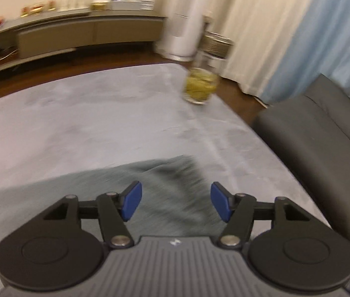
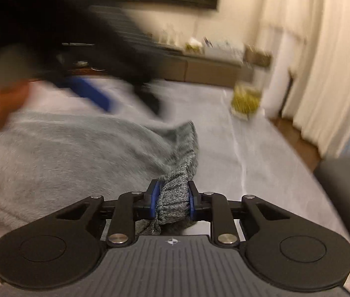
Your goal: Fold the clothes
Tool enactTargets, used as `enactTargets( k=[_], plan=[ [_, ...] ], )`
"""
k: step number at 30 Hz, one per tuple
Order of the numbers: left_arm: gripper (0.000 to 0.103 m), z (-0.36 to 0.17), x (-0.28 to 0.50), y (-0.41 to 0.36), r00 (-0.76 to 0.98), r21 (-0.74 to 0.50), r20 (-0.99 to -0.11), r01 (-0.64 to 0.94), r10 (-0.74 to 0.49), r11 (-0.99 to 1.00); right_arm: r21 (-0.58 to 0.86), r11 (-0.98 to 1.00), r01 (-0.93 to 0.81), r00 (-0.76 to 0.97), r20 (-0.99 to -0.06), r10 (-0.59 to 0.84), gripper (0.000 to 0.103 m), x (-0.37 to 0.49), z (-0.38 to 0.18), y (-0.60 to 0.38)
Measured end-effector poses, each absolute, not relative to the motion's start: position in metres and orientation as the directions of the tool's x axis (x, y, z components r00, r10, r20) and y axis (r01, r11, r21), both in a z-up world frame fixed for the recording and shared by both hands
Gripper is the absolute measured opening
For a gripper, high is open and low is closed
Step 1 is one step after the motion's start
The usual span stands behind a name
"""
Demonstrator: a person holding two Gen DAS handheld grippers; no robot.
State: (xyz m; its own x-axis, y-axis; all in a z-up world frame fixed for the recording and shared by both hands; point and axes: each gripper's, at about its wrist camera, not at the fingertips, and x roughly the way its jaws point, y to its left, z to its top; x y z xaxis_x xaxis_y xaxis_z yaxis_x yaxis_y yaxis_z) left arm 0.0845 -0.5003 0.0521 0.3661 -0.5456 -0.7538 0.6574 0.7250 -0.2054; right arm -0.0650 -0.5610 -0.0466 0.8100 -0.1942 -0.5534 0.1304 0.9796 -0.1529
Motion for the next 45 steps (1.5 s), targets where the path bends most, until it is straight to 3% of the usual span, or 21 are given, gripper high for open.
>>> enactTargets(
  k=[3, 4, 8, 11, 15, 17, 19, 21, 23, 27, 33, 34, 36, 38, 40, 45],
  plan=[
    [0.066, 0.034, 0.083, -0.522, 0.378, -0.091, -0.795, 0.699, -0.475, 0.709, -0.239, 0.967, 0.083, 0.830, -0.521, -0.200, 0.024, -0.070, -0.044, -0.541],
    [0.060, 0.028, 0.082, -0.529, 0.385, -0.050, -0.807, 0.711, -0.448, 0.701, -0.257, 0.964, 0.070, 0.834, -0.515, -0.198, 0.024, -0.071, -0.044, -0.536],
    [0.022, 0.009, 0.081, -0.542, 0.412, 0.055, -0.828, 0.735, -0.381, 0.676, -0.285, 0.958, 0.028, 0.847, -0.502, -0.174, 0.024, -0.076, -0.044, -0.526],
    [0.011, 0.011, 0.087, -0.526, 0.435, 0.019, -0.803, 0.702, -0.407, 0.712, -0.275, 0.961, 0.019, 0.858, -0.489, -0.157, 0.024, -0.080, -0.041, -0.526],
    [0.010, 0.040, 0.090, -0.466, 0.446, -0.150, -0.728, 0.637, -0.520, 0.756, -0.140, 0.990, 0.007, 0.889, -0.453, -0.070, 0.032, -0.095, -0.021, -0.540],
    [0.010, 0.049, 0.095, -0.410, 0.488, -0.240, -0.680, 0.558, -0.548, 0.794, -0.011, 1.000, -0.028, 0.911, -0.412, 0.021, 0.058, -0.109, -0.005, -0.551],
    [0.011, 0.047, 0.105, -0.350, 0.547, -0.307, -0.651, 0.444, -0.526, 0.842, 0.140, 0.987, -0.083, 0.925, -0.358, 0.129, 0.069, -0.122, 0.010, -0.562],
    [0.016, 0.033, 0.112, -0.314, 0.564, -0.320, -0.672, 0.362, -0.479, 0.875, 0.276, 0.953, -0.129, 0.925, -0.312, 0.216, 0.069, -0.129, 0.018, -0.573],
    [0.027, 0.024, 0.111, -0.300, 0.548, -0.337, -0.685, 0.347, -0.481, 0.875, 0.334, 0.937, -0.101, 0.913, -0.344, 0.221, 0.069, -0.118, 0.014, -0.575],
    [0.038, 0.013, 0.109, -0.277, 0.526, -0.361, -0.701, 0.322, -0.482, 0.876, 0.290, 0.954, 0.076, 0.852, -0.515, 0.089, 0.068, -0.086, -0.007, -0.577],
    [0.040, 0.046, 0.094, -0.293, 0.649, -0.208, -0.664, 0.316, -0.371, 0.926, 0.230, 0.964, 0.133, 0.808, -0.588, 0.029, 0.068, -0.076, -0.023, -0.562],
    [0.041, 0.052, 0.091, -0.299, 0.670, -0.183, -0.651, 0.317, -0.356, 0.931, 0.222, 0.965, 0.138, 0.800, -0.599, 0.024, 0.067, -0.075, -0.027, -0.559],
    [0.041, 0.062, 0.087, -0.314, 0.684, -0.145, -0.634, 0.353, -0.361, 0.924, 0.218, 0.967, 0.134, 0.785, -0.618, 0.030, 0.050, -0.074, -0.032, -0.556],
    [0.043, 0.065, 0.090, -0.345, 0.640, -0.118, -0.650, 0.446, -0.409, 0.887, 0.204, 0.972, 0.118, 0.770, -0.637, 0.040, 0.025, -0.070, -0.036, -0.551],
    [0.044, 0.062, 0.096, -0.377, 0.598, -0.067, -0.672, 0.539, -0.437, 0.840, 0.179, 0.979, 0.095, 0.764, -0.643, 0.043, 0.012, -0.065, -0.040, -0.545],
    [0.044, 0.032, 0.108, -0.462, 0.552, 0.153, -0.739, 0.695, -0.386, 0.702, 0.143, 0.987, 0.072, 0.776, -0.629, 0.035, 0.012, -0.068, -0.038, -0.540]
  ],
)
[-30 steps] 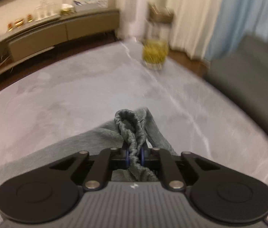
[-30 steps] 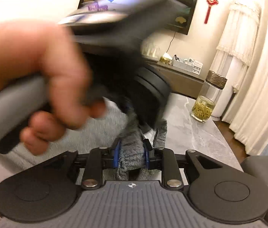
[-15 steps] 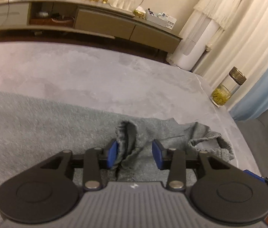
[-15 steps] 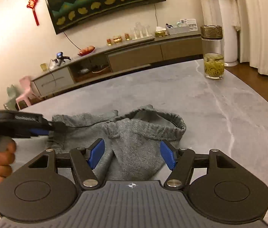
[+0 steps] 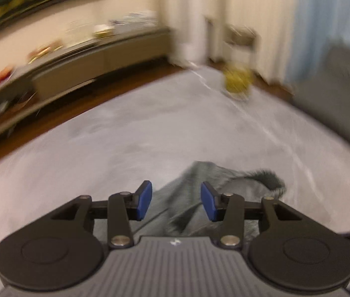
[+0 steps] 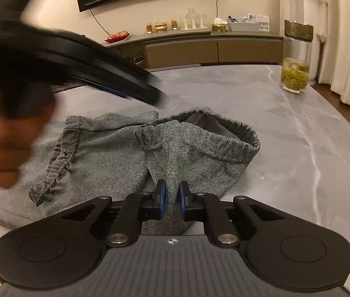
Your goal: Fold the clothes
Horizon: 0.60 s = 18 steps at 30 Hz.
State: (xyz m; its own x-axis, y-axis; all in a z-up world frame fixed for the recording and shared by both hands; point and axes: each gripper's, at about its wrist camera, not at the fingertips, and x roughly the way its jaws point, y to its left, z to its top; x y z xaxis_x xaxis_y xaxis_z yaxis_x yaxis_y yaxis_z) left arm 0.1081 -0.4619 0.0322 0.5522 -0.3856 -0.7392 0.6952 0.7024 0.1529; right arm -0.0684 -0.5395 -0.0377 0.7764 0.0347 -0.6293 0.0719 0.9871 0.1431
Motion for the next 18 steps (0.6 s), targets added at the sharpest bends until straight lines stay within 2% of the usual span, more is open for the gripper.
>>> enactTargets(
  k=[1, 3, 4, 6, 7, 8, 9, 11, 15, 18],
  plan=[
    [0.043, 0.027, 0.110, -0.470, 0.557, 0.180, -0.744, 0.700, -0.370, 0.691, 0.136, 0.988, 0.074, 0.784, -0.620, 0.026, 0.012, -0.069, -0.037, -0.540],
    [0.043, 0.019, 0.115, -0.481, 0.561, 0.211, -0.751, 0.704, -0.348, 0.678, 0.104, 0.992, 0.074, 0.805, -0.593, 0.002, 0.022, -0.064, -0.037, -0.540],
    [0.042, 0.015, 0.117, -0.481, 0.558, 0.214, -0.757, 0.704, -0.341, 0.677, 0.085, 0.994, 0.070, 0.813, -0.582, -0.007, 0.033, -0.060, -0.038, -0.539],
    [0.036, 0.012, 0.123, -0.483, 0.564, 0.218, -0.757, 0.695, -0.331, 0.686, 0.073, 0.996, 0.043, 0.812, -0.583, 0.008, 0.034, -0.048, -0.045, -0.536],
    [0.023, 0.013, 0.125, -0.479, 0.577, 0.217, -0.749, 0.678, -0.326, 0.702, 0.073, 0.997, 0.038, 0.804, -0.594, 0.013, 0.030, -0.043, -0.048, -0.535],
    [0.008, 0.014, 0.126, -0.476, 0.590, 0.216, -0.741, 0.661, -0.320, 0.718, 0.072, 0.997, 0.040, 0.796, -0.605, 0.012, 0.010, -0.040, -0.049, -0.534],
    [0.005, 0.015, 0.128, -0.472, 0.603, 0.216, -0.733, 0.644, -0.315, 0.734, 0.073, 0.997, 0.040, 0.797, -0.604, 0.012, 0.002, -0.041, -0.048, -0.534],
    [0.001, 0.023, 0.135, -0.458, 0.623, 0.173, -0.715, 0.597, -0.318, 0.783, 0.086, 0.996, 0.021, 0.815, -0.579, 0.033, 0.001, -0.051, -0.038, -0.534],
    [0.001, 0.061, 0.152, -0.378, 0.639, -0.098, -0.661, 0.446, -0.393, 0.890, 0.134, 0.989, -0.066, 0.857, -0.501, 0.125, 0.001, -0.087, -0.010, -0.524],
    [0.004, 0.069, 0.156, -0.355, 0.636, -0.113, -0.659, 0.445, -0.403, 0.888, 0.120, 0.984, -0.135, 0.853, -0.492, 0.177, 0.001, -0.100, -0.004, -0.504]
  ],
)
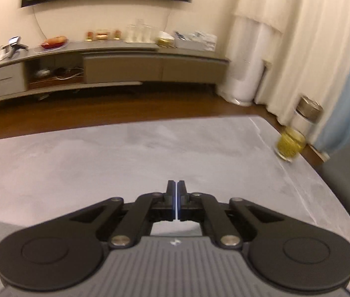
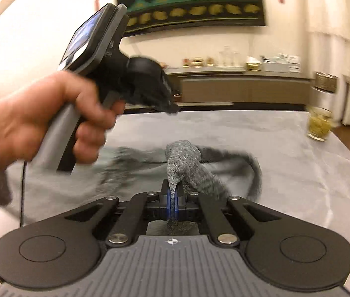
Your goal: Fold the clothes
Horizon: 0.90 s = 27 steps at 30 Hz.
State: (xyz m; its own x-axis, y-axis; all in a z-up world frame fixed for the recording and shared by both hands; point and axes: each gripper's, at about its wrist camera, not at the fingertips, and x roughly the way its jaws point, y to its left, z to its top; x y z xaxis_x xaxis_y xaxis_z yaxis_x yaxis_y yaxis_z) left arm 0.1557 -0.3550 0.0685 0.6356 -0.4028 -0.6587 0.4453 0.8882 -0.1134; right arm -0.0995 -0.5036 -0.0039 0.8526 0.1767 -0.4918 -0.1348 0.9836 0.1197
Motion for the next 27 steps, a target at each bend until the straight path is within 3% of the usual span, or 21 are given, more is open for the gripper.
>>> enactTargets(
  k=[5, 7, 13, 16, 20, 27],
  plan=[
    [0.036, 0.053, 0.125, -0.417, 0.517, 0.074, -0.728, 0.713, -0.451, 0.697, 0.071, 0.994, -0.082, 0.823, -0.558, 0.108, 0.002, -0.091, -0.014, -0.498],
    [0.043, 0.047, 0.111, -0.445, 0.494, 0.151, -0.740, 0.783, -0.456, 0.603, 0.063, 0.996, -0.059, 0.813, -0.576, 0.085, 0.002, -0.089, -0.018, -0.501],
    [0.044, 0.022, 0.088, -0.487, 0.450, 0.262, -0.778, 0.867, -0.439, 0.425, 0.042, 0.997, -0.067, 0.797, -0.599, 0.079, 0.002, -0.086, -0.029, -0.499],
    [0.029, 0.006, 0.093, -0.493, 0.511, 0.328, -0.776, 0.828, -0.370, 0.455, 0.039, 0.996, -0.079, 0.796, -0.599, 0.087, 0.002, -0.082, -0.031, -0.497],
    [0.030, 0.014, 0.107, -0.481, 0.470, 0.216, -0.780, 0.822, -0.412, 0.527, 0.044, 0.997, -0.071, 0.792, -0.605, 0.083, 0.002, -0.087, -0.031, -0.502],
    [0.044, 0.041, 0.079, -0.476, 0.448, 0.198, -0.756, 0.851, -0.477, 0.486, 0.051, 0.997, -0.056, 0.789, -0.609, 0.076, 0.002, -0.087, -0.030, -0.507]
  ],
)
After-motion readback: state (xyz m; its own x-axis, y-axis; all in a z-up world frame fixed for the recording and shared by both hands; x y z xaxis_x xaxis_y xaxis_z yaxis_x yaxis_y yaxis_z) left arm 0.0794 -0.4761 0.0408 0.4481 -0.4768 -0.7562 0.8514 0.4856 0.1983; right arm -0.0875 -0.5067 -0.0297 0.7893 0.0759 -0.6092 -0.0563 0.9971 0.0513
